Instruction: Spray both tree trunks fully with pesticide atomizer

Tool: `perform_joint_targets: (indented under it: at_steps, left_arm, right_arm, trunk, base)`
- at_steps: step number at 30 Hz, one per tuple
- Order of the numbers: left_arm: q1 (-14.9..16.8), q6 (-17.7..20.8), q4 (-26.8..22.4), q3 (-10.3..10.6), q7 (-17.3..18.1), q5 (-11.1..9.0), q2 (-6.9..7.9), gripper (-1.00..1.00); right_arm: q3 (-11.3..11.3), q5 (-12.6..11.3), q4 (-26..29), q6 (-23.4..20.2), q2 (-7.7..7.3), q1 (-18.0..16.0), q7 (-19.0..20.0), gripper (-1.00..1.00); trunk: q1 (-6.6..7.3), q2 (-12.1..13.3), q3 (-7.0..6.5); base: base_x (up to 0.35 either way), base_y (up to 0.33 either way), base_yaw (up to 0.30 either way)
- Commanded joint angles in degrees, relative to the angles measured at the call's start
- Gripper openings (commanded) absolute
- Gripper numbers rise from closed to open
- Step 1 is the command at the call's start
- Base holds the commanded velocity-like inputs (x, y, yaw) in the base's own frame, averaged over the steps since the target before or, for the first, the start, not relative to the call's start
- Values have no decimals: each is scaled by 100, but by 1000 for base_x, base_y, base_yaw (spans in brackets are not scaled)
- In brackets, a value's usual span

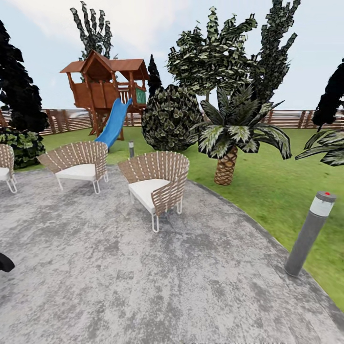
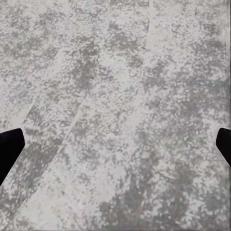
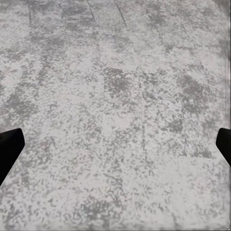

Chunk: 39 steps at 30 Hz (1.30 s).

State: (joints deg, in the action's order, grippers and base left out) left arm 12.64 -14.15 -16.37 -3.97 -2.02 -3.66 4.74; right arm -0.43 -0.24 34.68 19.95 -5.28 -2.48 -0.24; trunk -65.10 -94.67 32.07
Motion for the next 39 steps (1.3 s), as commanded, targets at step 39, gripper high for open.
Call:
perform_joint_targets:
  at_steps: [39]
  left_arm:
    - [2, -18, 10, 2, -2, -32, -3, 100]
  right_arm:
    - [0, -2, -5, 18, 1, -4, -2, 100]
  trunk:
    - [-857, -1568, 714]
  base:
    - [0, 0, -267]
